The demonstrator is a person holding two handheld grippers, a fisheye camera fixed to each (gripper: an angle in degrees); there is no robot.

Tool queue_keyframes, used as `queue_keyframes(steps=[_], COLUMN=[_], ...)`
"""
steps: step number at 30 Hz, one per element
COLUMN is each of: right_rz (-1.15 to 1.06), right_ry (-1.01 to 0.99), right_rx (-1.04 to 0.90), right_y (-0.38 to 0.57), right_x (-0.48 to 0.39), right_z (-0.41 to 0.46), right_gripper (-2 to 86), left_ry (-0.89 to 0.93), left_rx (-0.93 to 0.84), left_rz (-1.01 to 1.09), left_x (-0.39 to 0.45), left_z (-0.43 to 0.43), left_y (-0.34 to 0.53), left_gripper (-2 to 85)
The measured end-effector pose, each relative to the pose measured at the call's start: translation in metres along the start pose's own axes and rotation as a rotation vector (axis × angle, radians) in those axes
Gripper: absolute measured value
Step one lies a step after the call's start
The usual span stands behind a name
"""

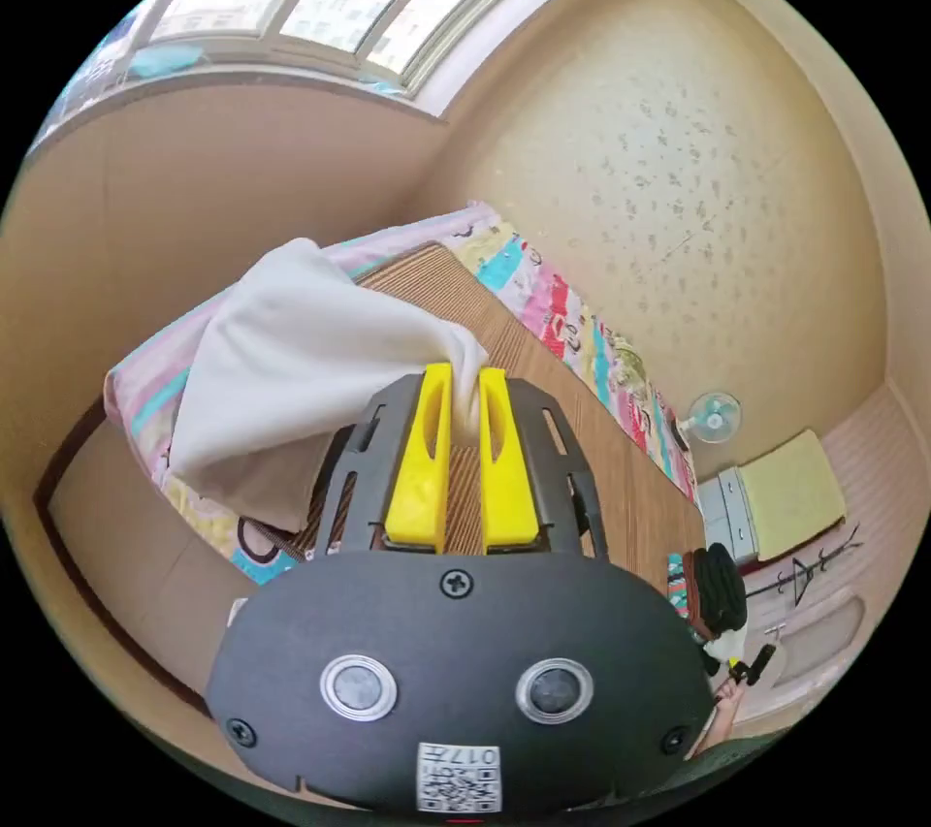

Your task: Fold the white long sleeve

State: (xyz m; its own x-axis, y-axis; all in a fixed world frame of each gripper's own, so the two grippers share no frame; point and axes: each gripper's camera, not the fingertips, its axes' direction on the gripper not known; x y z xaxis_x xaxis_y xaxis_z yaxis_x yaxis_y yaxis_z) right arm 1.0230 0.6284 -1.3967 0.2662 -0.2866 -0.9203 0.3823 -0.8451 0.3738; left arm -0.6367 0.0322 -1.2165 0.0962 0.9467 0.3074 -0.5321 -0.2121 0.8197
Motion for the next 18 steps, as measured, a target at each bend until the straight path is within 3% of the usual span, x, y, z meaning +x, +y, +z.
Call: queue_keyframes(steps=[2, 5, 7, 12, 14, 18], right_rz=[-0.007, -0.034, -0.044, 0.045, 0.088, 0.189], right_ry=[-0.042, -0.114, -0.135, -0.144, -0.141, 0.048], right_rx=[0.025, 0.061, 0.065, 0.018, 0.004, -0.094], right_y=[-0.006, -0.016, -0.017, -0.001, 0.006, 0.015], right_x=[0.007, 0.013, 0.017, 0.047, 0.06, 0.083], right_z=[-0.001, 0.001, 0.006, 0.019, 0.02, 0.033], right_gripper=[0.4, 0.5, 0.6, 1.0, 1.3, 3.9], left_ry=[0.241, 0.449, 0.51, 0.438, 0.346, 0.363], left_rx=[0.032, 0.012, -0.069, -0.421, -0.658, -0.744], left_rz=[0.224, 0.532, 0.621, 0.602, 0.472, 0.332], left_x=[0.076, 0.164, 0.197, 0.223, 0.21, 0.189], left_z=[-0.019, -0.035, -0.027, 0.057, 0.106, 0.117], left_y=[0.012, 0.072, 0.122, 0.274, 0.347, 0.411], left_gripper=[5.1, 5.2, 5.4, 5.9, 6.1, 6.4])
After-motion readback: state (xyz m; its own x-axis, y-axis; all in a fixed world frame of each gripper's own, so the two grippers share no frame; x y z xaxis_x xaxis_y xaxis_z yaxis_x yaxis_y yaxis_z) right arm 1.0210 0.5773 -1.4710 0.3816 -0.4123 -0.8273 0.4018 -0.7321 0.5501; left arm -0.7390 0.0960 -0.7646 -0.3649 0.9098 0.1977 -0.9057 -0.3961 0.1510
